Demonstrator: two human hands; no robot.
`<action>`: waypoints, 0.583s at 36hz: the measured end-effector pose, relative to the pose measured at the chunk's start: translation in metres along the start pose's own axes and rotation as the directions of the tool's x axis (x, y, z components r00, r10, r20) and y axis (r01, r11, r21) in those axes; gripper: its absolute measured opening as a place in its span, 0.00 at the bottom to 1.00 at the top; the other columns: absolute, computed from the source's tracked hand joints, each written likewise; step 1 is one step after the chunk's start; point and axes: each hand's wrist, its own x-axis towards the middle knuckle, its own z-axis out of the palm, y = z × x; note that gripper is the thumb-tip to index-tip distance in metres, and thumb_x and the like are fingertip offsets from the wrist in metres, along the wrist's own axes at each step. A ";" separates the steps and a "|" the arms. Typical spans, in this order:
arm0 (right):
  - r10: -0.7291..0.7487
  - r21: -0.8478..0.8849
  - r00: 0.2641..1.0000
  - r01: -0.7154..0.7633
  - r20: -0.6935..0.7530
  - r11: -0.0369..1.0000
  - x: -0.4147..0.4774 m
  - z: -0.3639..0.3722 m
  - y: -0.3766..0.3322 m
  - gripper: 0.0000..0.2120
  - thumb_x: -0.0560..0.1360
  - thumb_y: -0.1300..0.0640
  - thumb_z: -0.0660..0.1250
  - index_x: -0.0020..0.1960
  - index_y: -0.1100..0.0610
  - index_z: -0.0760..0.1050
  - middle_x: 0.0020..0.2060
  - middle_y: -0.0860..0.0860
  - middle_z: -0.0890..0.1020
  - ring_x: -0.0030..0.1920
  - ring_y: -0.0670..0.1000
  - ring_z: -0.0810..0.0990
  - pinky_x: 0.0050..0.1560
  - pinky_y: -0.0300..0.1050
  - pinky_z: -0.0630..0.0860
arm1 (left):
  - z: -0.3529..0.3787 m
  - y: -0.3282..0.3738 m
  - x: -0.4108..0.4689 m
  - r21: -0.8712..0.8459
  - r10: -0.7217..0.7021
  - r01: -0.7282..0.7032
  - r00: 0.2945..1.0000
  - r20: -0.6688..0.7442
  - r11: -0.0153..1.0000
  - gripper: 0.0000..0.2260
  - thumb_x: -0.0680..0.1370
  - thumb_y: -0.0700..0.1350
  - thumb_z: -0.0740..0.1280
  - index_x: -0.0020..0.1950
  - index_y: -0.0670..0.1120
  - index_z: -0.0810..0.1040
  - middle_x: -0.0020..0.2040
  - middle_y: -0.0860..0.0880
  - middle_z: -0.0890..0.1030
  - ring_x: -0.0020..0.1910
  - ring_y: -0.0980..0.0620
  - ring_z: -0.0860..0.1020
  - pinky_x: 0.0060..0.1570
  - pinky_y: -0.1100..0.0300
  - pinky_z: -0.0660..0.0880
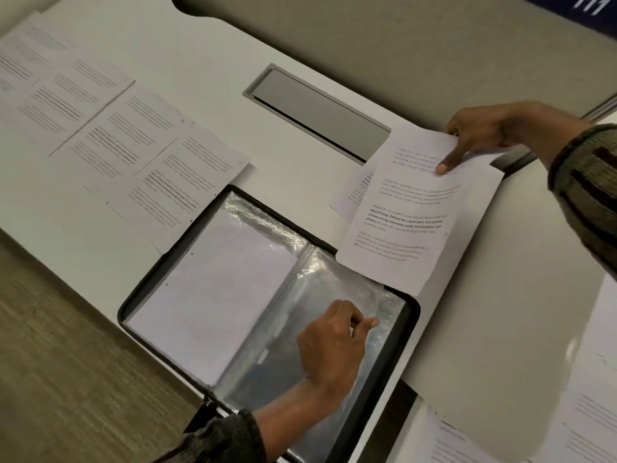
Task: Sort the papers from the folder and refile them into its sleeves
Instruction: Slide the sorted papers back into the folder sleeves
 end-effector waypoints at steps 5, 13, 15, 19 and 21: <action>0.000 -0.042 1.000 0.001 0.015 0.999 0.024 0.013 -0.004 0.19 0.64 0.58 0.86 0.53 0.56 0.85 0.40 0.48 0.89 0.37 0.47 0.88 0.35 0.38 0.80 | -0.003 -0.004 0.001 0.010 0.018 -0.018 1.000 0.018 1.000 0.14 0.76 0.63 0.75 0.43 0.55 0.77 0.37 0.60 0.79 0.30 0.59 0.76 0.28 0.69 0.70; -0.017 -0.014 1.000 0.017 0.013 1.000 0.047 0.027 -0.004 0.19 0.64 0.57 0.86 0.53 0.58 0.86 0.42 0.49 0.89 0.40 0.50 0.87 0.41 0.42 0.81 | -0.006 -0.008 0.001 0.013 0.062 -0.062 0.998 0.031 0.998 0.15 0.76 0.64 0.73 0.44 0.54 0.78 0.36 0.59 0.79 0.29 0.58 0.76 0.26 0.64 0.75; -0.023 -0.009 1.000 0.023 0.002 1.000 0.053 0.028 -0.002 0.21 0.63 0.56 0.87 0.53 0.57 0.86 0.43 0.48 0.89 0.45 0.52 0.87 0.47 0.43 0.81 | -0.007 -0.009 0.001 0.011 0.065 -0.066 0.997 0.031 0.998 0.15 0.75 0.64 0.73 0.43 0.54 0.78 0.36 0.59 0.79 0.29 0.58 0.76 0.26 0.63 0.75; -0.040 0.007 0.999 0.040 -0.018 0.999 0.062 0.033 0.002 0.24 0.61 0.53 0.88 0.54 0.57 0.86 0.46 0.47 0.89 0.50 0.53 0.87 0.56 0.48 0.82 | -0.008 -0.010 0.000 -0.001 0.063 -0.063 0.997 0.049 0.998 0.15 0.76 0.64 0.73 0.44 0.54 0.78 0.36 0.59 0.79 0.29 0.58 0.76 0.27 0.64 0.75; -0.055 0.012 0.998 0.055 -0.024 0.998 0.063 0.035 0.003 0.24 0.62 0.54 0.88 0.55 0.57 0.86 0.46 0.47 0.89 0.51 0.53 0.87 0.58 0.49 0.82 | -0.009 -0.011 0.000 -0.011 0.065 -0.064 0.996 0.058 0.998 0.15 0.76 0.64 0.73 0.44 0.53 0.78 0.37 0.59 0.79 0.30 0.58 0.77 0.28 0.64 0.75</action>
